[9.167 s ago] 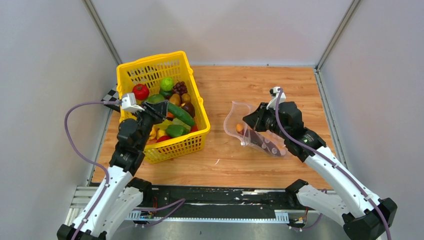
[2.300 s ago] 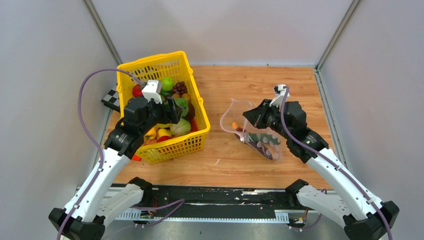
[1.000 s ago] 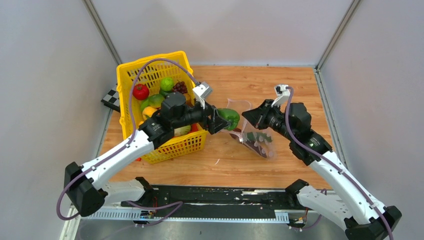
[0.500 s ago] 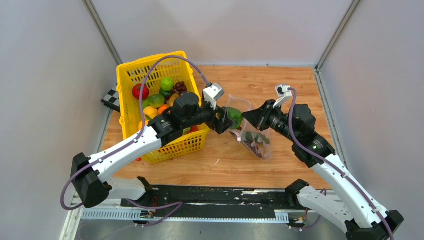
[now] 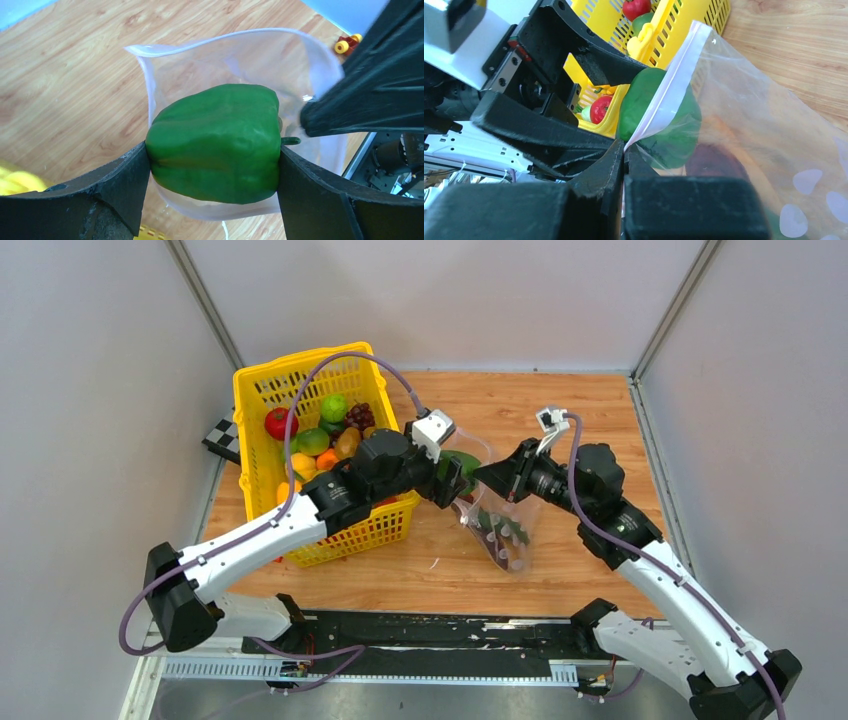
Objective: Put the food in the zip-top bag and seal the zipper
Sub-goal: Place the fake vegetable in the zipper food storage bag.
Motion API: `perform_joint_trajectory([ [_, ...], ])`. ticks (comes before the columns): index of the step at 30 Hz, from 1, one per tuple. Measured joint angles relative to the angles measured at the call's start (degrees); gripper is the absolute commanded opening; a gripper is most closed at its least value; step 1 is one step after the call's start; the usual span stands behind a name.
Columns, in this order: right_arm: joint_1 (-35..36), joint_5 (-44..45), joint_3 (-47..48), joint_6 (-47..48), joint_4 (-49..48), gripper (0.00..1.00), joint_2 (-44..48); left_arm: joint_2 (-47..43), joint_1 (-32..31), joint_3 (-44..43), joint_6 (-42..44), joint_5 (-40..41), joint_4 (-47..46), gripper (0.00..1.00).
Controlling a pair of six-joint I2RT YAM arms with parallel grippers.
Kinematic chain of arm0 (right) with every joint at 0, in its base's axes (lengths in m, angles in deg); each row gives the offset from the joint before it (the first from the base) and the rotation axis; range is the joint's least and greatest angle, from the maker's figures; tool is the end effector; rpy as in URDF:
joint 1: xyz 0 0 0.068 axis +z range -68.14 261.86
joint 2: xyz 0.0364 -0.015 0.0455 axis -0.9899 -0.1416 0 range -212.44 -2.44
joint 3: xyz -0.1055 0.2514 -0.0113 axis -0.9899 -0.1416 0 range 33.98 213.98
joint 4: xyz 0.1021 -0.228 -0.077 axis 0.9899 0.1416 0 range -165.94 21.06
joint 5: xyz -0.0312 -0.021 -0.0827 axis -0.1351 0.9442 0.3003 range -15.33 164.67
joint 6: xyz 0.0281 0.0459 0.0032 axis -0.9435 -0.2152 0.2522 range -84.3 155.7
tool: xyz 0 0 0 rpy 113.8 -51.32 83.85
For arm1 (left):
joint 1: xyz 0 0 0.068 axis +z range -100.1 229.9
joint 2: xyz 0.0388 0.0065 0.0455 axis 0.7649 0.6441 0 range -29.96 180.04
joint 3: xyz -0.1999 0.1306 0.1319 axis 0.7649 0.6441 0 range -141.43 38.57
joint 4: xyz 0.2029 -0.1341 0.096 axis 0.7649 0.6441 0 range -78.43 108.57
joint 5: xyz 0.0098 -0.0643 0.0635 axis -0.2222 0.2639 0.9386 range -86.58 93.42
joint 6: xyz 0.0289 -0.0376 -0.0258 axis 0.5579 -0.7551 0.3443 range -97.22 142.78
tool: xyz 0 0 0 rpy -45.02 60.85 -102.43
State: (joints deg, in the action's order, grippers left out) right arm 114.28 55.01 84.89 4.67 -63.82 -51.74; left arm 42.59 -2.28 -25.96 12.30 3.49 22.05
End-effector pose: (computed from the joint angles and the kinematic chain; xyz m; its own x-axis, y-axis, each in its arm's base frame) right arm 0.1595 0.1155 0.3609 -0.5360 0.2346 -0.8110 -0.5926 0.5796 0.5593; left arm 0.1814 -0.2337 0.3557 -0.3350 0.1347 -0.9325 0.7406 0.6495 -0.1722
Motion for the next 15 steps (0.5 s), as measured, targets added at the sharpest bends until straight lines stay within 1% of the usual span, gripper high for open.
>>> perform_joint_trajectory([
  [2, 0.00, -0.48, 0.00, 0.00, -0.37, 0.00, -0.33, 0.46, -0.90, -0.90, 1.22, -0.24, 0.02, 0.49],
  [5, 0.00, -1.11, 0.00, 0.00, -0.48, 0.00, -0.48, 1.14, -2.25, -2.03, 3.91, -0.66, 0.72, 0.53],
  [12, 0.00, -2.16, -0.46, -0.07, -1.90, 0.00, -0.48, 3.19, -2.99, -2.93, 7.21, -1.53, 2.03, 0.57],
  [15, 0.00, -1.97, -1.64, -0.20, -3.43, 0.00, 0.48, 3.28, -2.97, -2.93, 7.30, -1.90, 1.73, 0.65],
])
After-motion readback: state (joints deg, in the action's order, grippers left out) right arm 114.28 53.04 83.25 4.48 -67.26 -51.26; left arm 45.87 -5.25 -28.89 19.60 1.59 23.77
